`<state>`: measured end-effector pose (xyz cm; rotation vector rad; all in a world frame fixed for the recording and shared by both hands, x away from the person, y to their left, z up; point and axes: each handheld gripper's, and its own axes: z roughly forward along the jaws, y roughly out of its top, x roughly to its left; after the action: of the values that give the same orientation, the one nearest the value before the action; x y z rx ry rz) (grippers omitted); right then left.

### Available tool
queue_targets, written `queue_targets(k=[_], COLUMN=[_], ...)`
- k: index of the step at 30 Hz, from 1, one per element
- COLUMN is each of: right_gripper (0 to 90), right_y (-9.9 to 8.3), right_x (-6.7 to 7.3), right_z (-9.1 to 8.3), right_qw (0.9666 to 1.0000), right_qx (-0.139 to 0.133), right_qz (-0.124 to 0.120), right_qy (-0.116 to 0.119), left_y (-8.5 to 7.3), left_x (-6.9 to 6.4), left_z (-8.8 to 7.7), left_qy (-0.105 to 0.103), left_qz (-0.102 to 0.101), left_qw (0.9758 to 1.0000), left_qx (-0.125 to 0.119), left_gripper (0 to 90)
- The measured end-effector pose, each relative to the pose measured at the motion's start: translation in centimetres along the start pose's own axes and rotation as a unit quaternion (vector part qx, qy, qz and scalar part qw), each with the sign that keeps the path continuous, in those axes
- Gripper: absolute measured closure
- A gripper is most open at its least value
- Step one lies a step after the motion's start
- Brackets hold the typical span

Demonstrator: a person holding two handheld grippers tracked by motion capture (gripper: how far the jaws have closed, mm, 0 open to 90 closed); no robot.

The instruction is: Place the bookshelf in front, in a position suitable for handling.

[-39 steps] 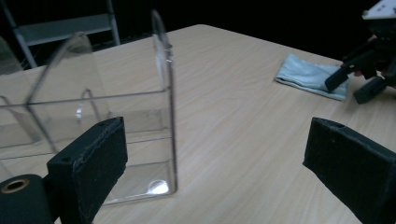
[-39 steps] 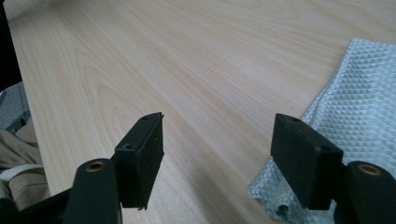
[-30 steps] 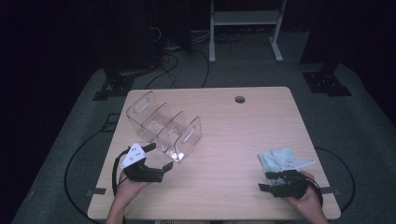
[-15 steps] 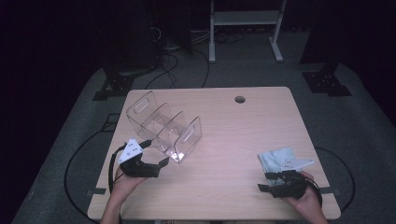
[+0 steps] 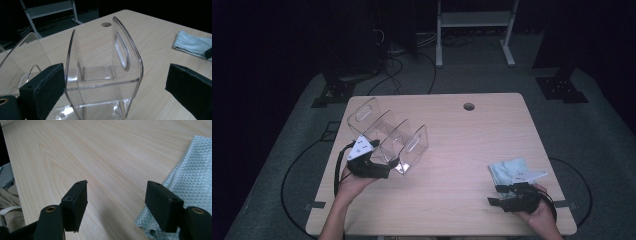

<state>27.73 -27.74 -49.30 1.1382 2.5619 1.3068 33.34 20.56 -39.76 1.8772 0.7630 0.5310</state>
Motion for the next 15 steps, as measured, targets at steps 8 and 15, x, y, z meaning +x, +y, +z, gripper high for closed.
queue_targets(k=[8,15], right_gripper=[33.9,33.8], right_y=[0.0,0.0], right_x=[0.2,0.3], right_z=[0.1,0.2], right_qw=[1.0000,1.0000], right_qx=[0.003,0.006], right_qz=[-0.003,-0.004], right_qy=[0.002,0.003], left_y=[0.8,0.4], left_x=[0.7,1.1], left_z=[1.7,2.5], left_qy=[0.008,0.015], left_qz=[-0.007,-0.016], left_qw=[0.9997,0.9990], left_qx=[0.020,0.040], left_gripper=[0.0,0.0])
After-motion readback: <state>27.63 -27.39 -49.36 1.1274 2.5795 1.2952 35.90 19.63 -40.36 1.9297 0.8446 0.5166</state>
